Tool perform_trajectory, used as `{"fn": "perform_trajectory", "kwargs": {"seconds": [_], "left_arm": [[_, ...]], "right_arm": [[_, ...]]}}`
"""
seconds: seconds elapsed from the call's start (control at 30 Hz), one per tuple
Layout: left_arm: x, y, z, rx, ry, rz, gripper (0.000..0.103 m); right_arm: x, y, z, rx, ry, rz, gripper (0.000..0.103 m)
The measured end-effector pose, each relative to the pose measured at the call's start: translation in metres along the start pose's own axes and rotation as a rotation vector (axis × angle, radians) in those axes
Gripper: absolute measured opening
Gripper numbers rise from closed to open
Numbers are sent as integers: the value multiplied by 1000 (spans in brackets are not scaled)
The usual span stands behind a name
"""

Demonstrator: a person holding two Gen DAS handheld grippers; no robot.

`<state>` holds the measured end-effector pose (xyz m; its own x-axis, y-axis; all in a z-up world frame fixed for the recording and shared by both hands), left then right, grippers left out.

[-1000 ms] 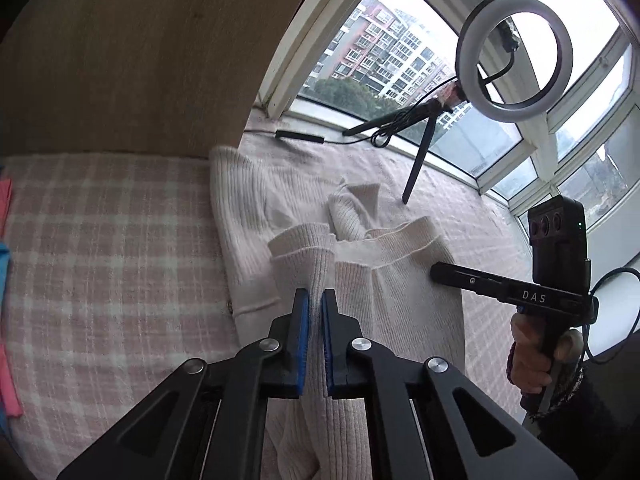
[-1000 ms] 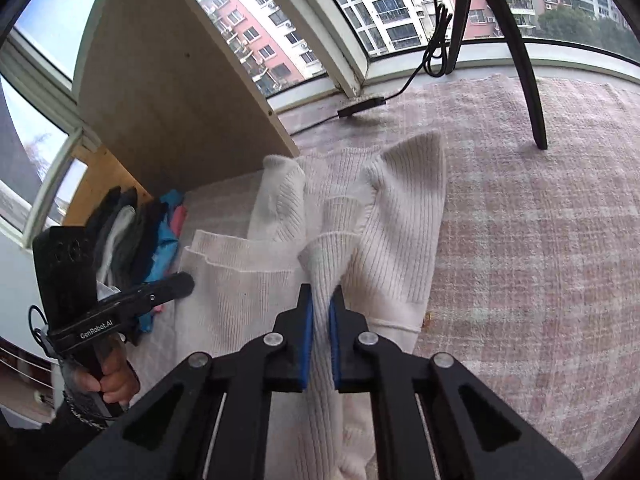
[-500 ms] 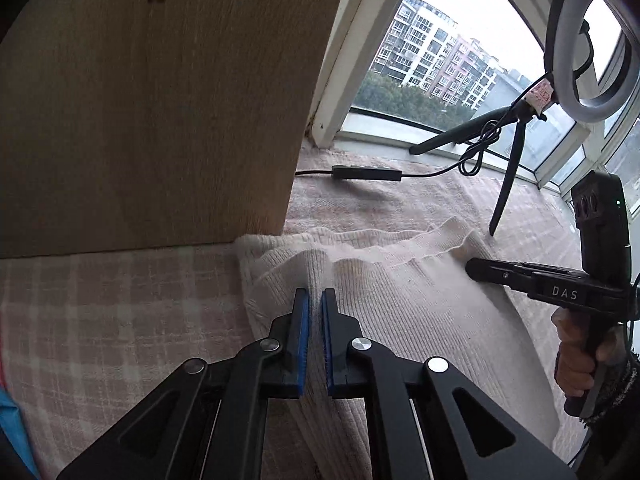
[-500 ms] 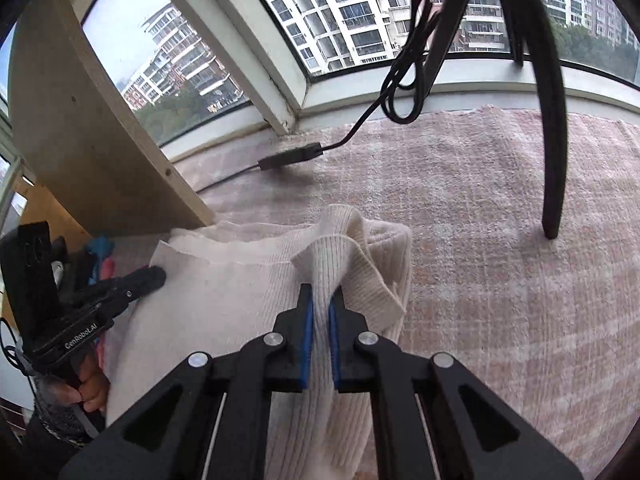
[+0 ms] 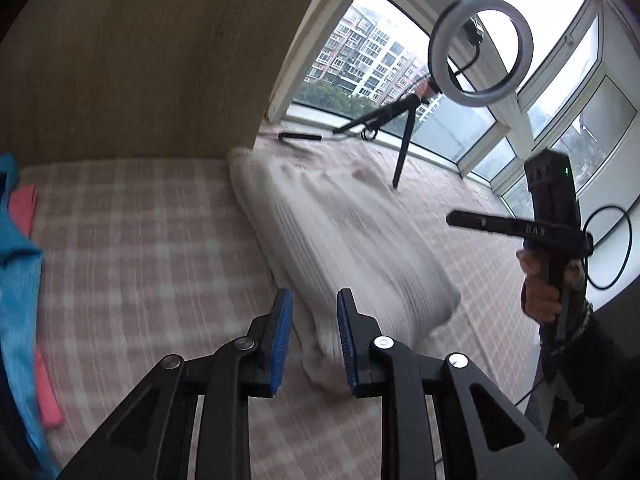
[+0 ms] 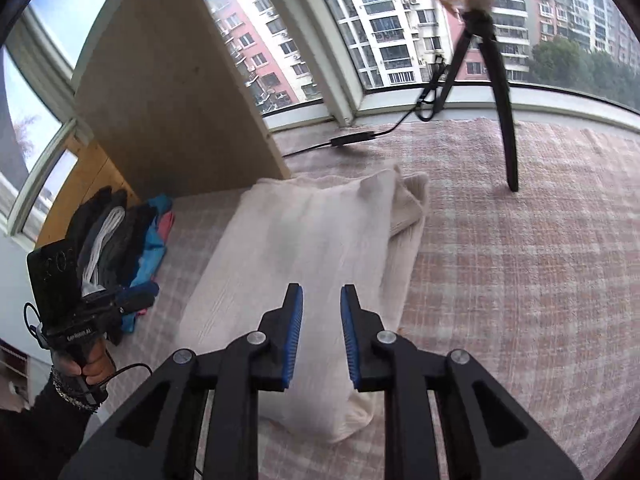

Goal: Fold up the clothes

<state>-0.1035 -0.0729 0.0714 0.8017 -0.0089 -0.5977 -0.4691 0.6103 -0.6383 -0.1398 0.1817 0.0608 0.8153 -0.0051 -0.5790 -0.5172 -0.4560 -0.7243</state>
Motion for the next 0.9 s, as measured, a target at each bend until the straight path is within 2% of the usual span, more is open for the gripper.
{"fn": "perform_trajectory", "kwargs": {"seconds": [0.1,0.17,0.23,0.3,0.4,0.47,0.53,0.6,0.67,0.7,0.73,0.8,0.9], "left_arm": [[25,10,15,-23,52,-29,24],[27,19,22,-37,78,-23,24],[25,25,26,-16,81,-10,25],[24,30,28,15,82,-17,25],[29,39,25,83,50,-71,33],[32,49,19,46,40,-119,33],[28,45,15,25,46,-152,32],[11,29,10,0,42,-120,32],[-14,14,1,-24,14,-68,33],[-27,11,-6,-34,-4,-49,35],[-41,13,-12,-44,-21,-36,35],[-67,26,-21,-87,-36,-22,36],[-94,64,-28,-132,-13,-53,43]], "right_arm": [[-10,22,-41,-13,-85,-25,20],[-16,51,-62,-26,-108,-68,20],[-17,80,-76,-26,-115,-122,20],[-14,104,-83,25,-144,-160,20],[-6,129,-76,132,-176,-177,20],[-1,140,-66,146,-148,-183,20],[-3,134,-65,140,-135,-190,20],[-9,112,-62,111,-102,-170,20],[-18,78,-49,86,-57,-92,27],[-23,62,-38,97,-31,-55,34],[-28,49,-23,110,1,-20,39],[-36,32,10,120,70,21,54],[-44,37,50,120,158,10,57]]}}
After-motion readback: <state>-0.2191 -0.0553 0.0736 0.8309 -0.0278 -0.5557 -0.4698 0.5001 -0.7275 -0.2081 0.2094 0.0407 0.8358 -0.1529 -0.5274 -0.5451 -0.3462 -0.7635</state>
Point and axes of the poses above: each gripper's, at about its wrist camera, not at the fingertips, and y roughly the way its jaws point, z to its right, x to its underside, the point moved 5 cm from there along y, roughly the way its jaws point, and after that the axes turned 5 degrees about z, right-handed, at the moved point
